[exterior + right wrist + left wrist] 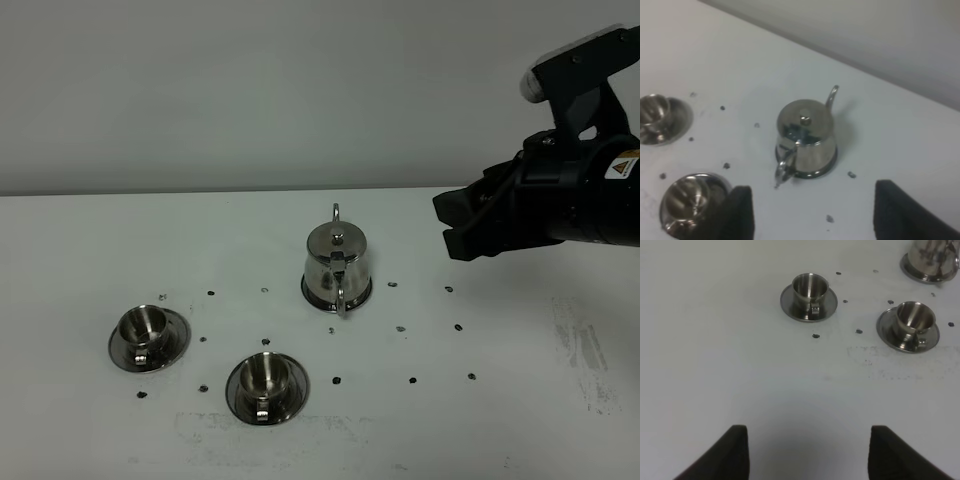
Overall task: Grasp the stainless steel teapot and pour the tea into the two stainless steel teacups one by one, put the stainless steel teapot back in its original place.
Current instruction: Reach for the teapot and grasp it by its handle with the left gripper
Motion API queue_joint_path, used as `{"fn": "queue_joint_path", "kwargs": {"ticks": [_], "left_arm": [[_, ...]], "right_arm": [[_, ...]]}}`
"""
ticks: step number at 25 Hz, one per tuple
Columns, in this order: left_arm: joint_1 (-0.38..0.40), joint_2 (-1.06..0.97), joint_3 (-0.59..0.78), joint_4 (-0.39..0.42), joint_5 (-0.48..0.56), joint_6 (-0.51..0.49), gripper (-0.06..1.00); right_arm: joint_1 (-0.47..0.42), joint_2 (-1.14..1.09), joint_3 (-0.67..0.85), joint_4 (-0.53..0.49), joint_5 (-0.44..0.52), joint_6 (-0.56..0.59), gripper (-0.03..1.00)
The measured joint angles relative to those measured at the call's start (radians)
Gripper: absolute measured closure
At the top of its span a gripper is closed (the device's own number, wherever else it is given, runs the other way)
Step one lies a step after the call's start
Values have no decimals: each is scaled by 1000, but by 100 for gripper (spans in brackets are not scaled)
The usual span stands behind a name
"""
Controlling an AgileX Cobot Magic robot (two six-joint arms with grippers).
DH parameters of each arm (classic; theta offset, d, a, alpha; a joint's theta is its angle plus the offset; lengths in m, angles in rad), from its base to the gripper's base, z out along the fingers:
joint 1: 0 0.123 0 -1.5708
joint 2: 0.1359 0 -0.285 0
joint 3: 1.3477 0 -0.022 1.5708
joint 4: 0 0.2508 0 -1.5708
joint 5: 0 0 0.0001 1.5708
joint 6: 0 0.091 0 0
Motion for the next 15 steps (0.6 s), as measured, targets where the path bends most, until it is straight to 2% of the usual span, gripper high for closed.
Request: {"fn": "queue_joint_path", "kwargs": {"ticks": [4, 6, 11, 15], "left_arm": [[0, 0, 0, 0, 0, -1, 37], [0, 0, 0, 0, -1, -1, 37], [0, 0, 0, 0, -1, -1, 37], [0, 0, 0, 0, -1, -1, 37]], "right_arm": [[47, 96, -47, -15, 37, 48, 43], [63, 149, -63, -60, 45, 96, 43], [120, 281, -142, -242, 65, 342, 43], [168, 391, -279, -390, 129, 545, 43]]}}
